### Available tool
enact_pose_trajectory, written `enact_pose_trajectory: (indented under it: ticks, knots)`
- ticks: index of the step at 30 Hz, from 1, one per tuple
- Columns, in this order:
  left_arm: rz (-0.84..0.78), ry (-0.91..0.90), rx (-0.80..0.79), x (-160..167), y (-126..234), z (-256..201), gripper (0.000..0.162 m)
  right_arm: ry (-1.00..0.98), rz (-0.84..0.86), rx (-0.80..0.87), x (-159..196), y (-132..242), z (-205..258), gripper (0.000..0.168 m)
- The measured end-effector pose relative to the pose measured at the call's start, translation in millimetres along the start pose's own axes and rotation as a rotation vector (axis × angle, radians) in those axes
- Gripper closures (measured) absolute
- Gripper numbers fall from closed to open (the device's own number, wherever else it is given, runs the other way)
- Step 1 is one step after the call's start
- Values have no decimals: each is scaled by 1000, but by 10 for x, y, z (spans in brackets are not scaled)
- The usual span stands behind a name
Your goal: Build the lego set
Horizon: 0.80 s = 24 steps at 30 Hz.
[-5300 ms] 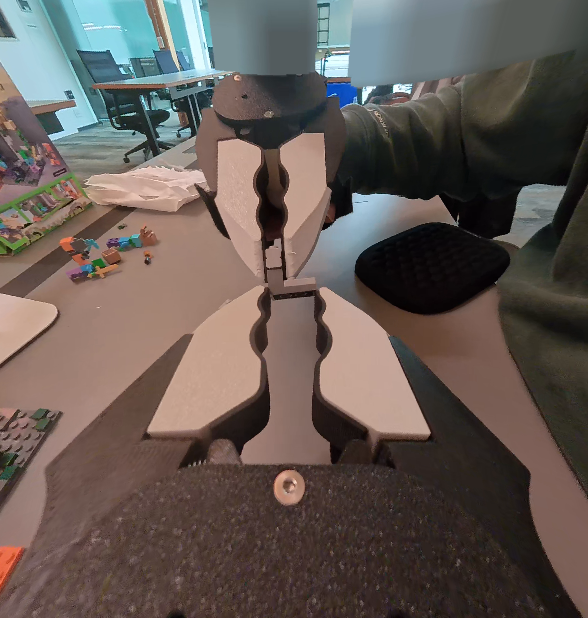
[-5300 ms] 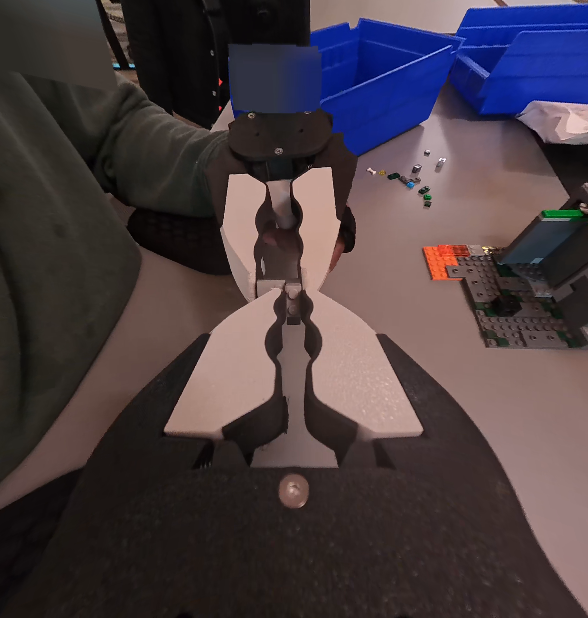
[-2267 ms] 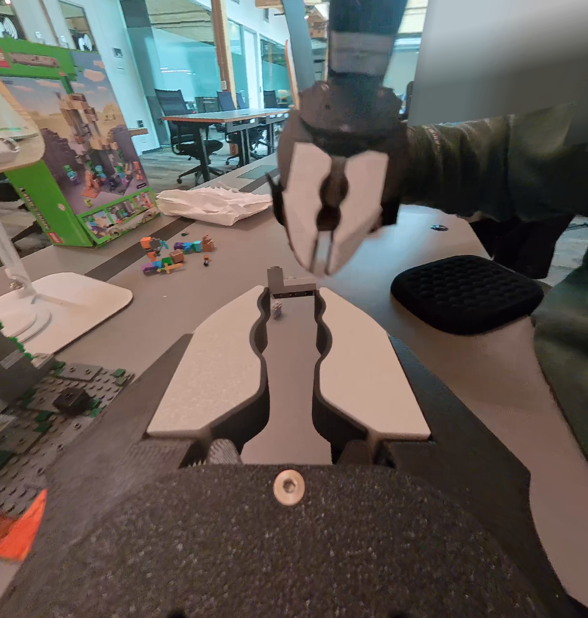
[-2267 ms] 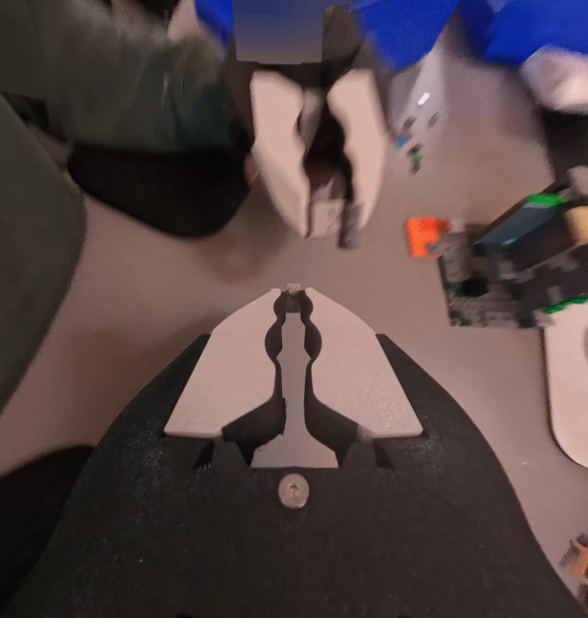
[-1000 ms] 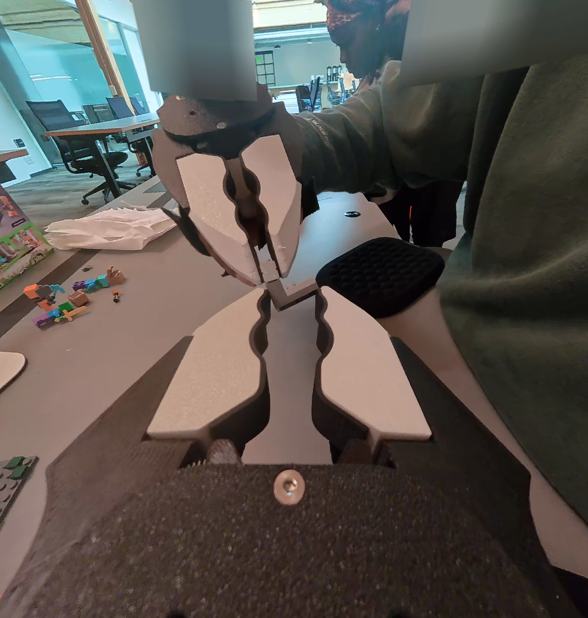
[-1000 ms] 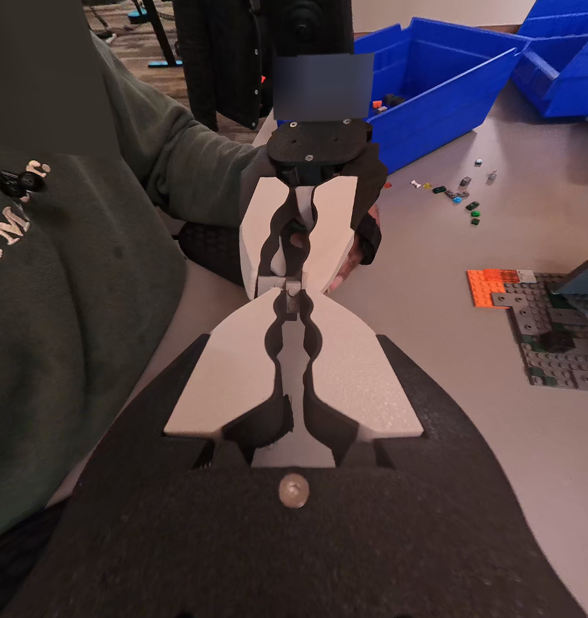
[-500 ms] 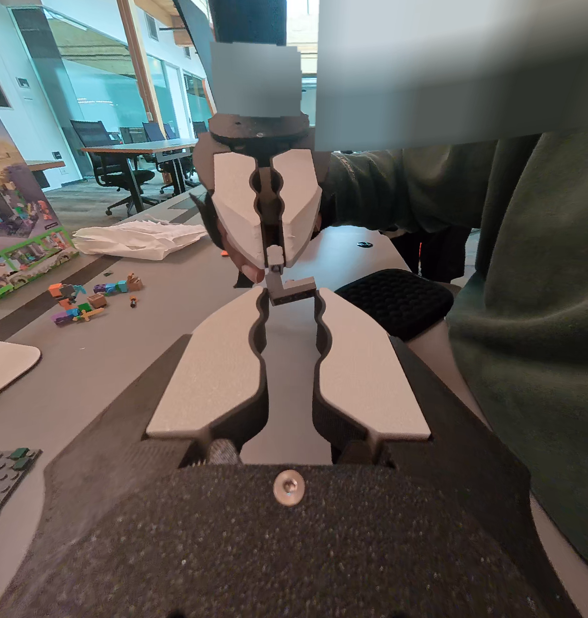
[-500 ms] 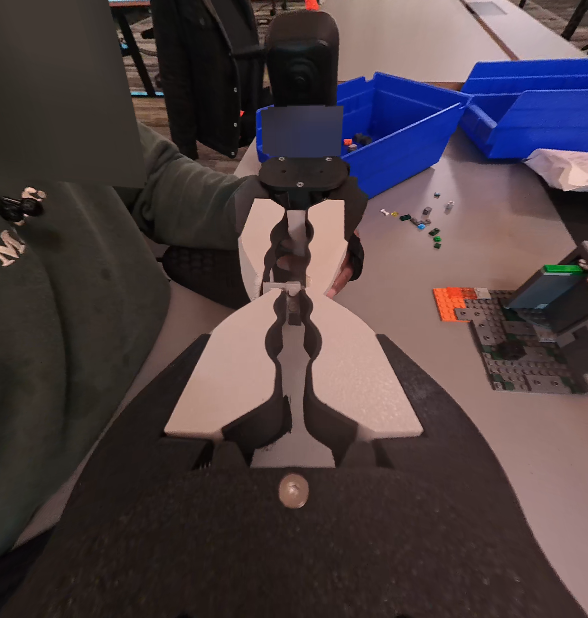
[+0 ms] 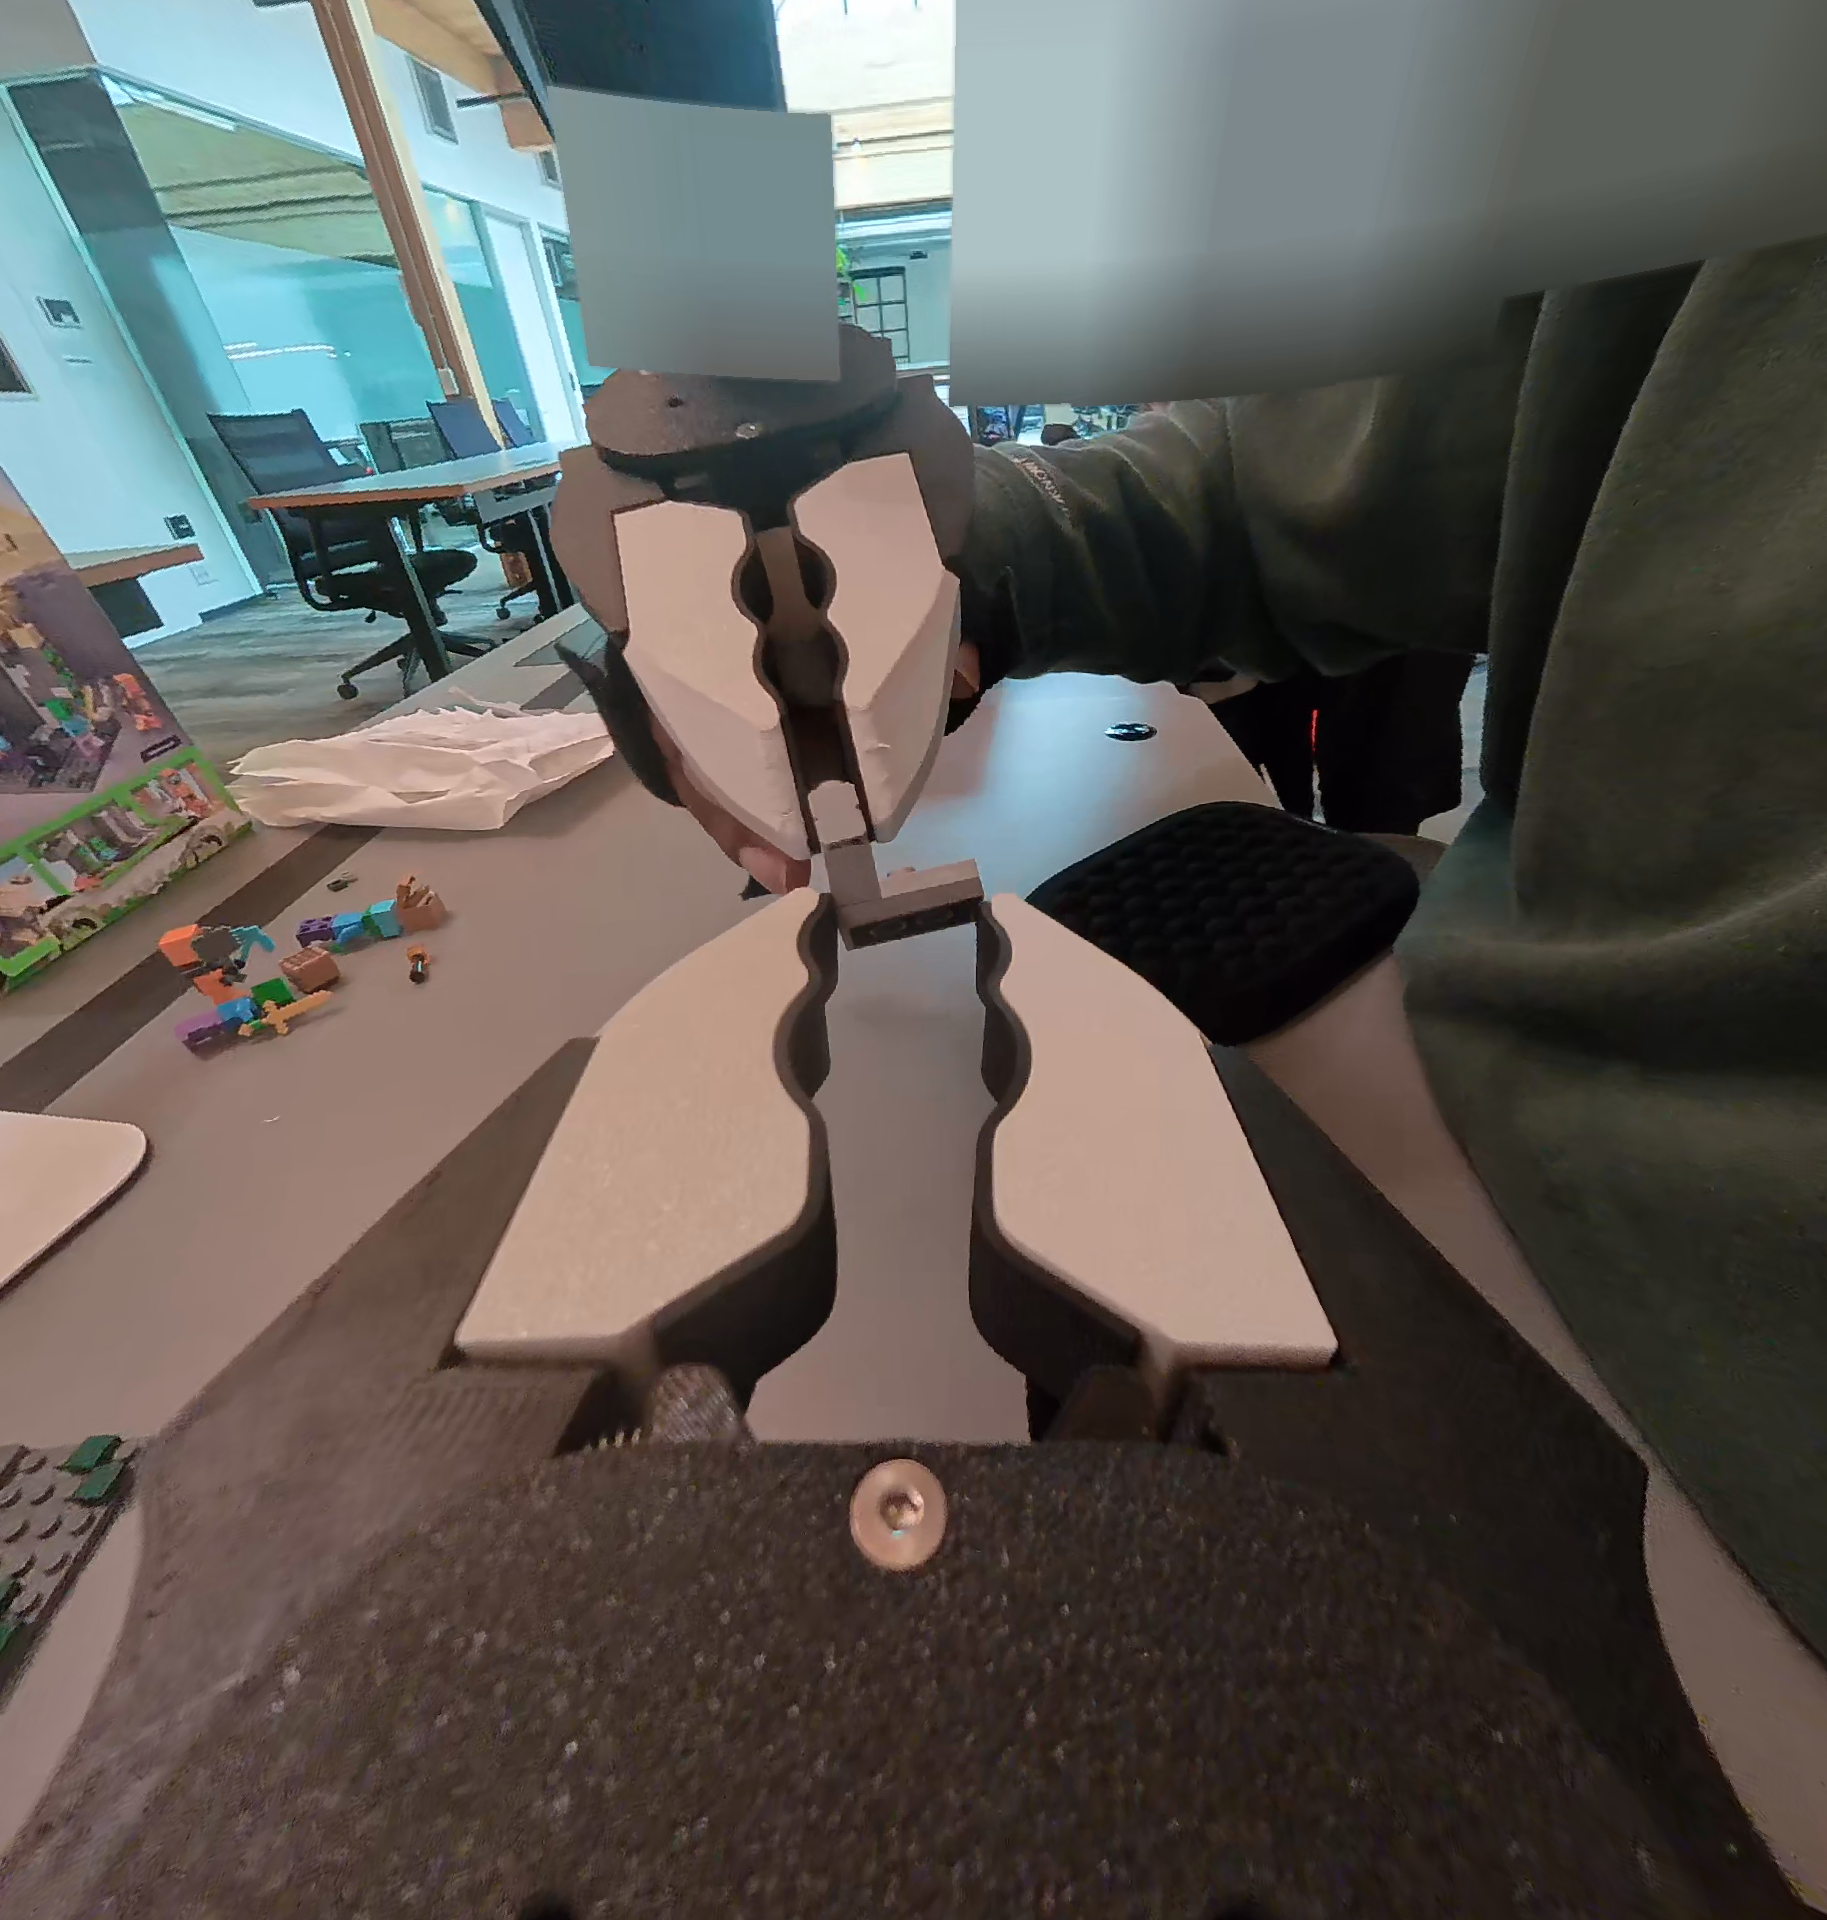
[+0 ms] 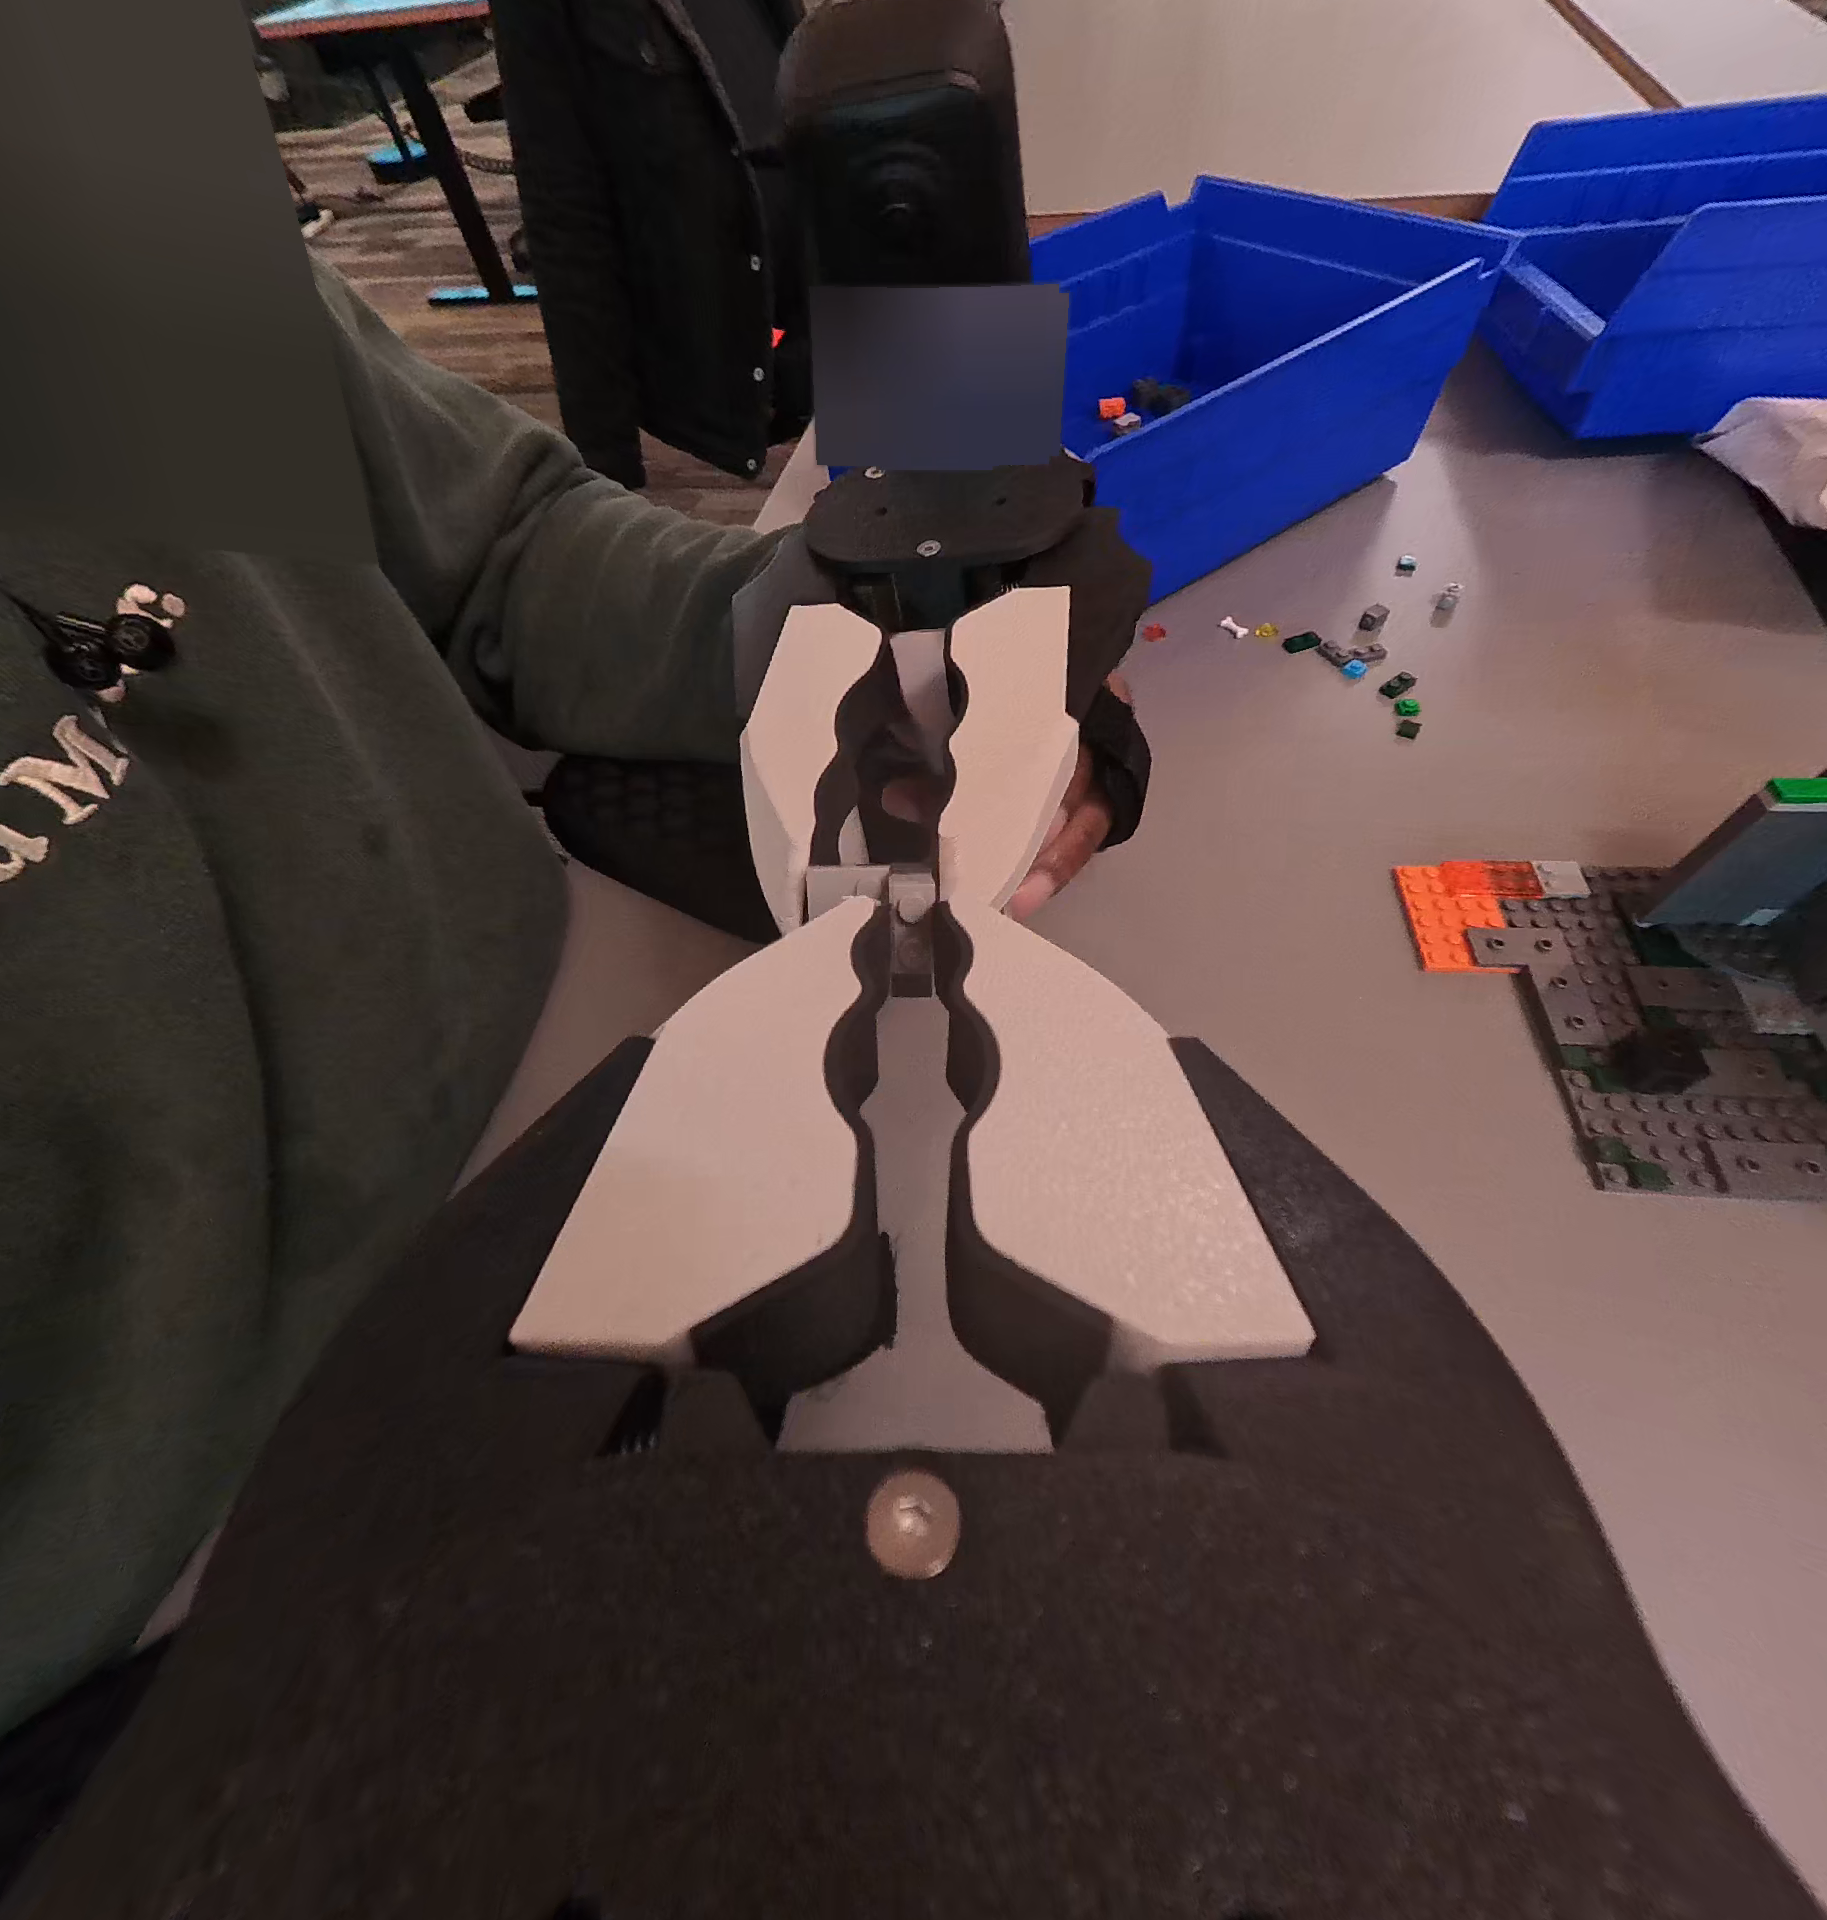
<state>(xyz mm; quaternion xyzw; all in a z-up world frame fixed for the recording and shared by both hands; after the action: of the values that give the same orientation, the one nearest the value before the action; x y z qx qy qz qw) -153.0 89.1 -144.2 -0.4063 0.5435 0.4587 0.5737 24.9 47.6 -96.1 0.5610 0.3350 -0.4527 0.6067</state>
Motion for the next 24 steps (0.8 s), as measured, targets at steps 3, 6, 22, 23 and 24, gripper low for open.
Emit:
enact_pose_trajectory:
  ticks: [3,6,22,23,24]
  knots:
    - [-10,-3,9,-13,0,-11,137,3,25,-2,8,-19,2,160]
    - [7,-19,1,-12,-3,-16,137,12,30,-6,8,-37,15,160]
    - [53,-44,0,10,-20,-26,137,34,95,38,18,-83,52,161]
    - [50,-41,1,8,-21,-26,137,36,91,42,18,-80,56,161]
    - [46,-38,-3,5,-23,-23,137,36,85,48,18,-76,58,161]
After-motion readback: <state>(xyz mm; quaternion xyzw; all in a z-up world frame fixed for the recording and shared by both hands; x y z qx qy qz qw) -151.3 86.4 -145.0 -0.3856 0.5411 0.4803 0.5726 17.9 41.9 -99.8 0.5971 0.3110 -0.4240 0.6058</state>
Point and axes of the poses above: each gripper's, where its closed fingertips meet, y back along the fingers, x out of its underside, z = x × y across the jaws, the point moved 10 cm from there along y, back along the fingers, and after that the axes turned 8 degrees about -x, right-handed, at the moved point
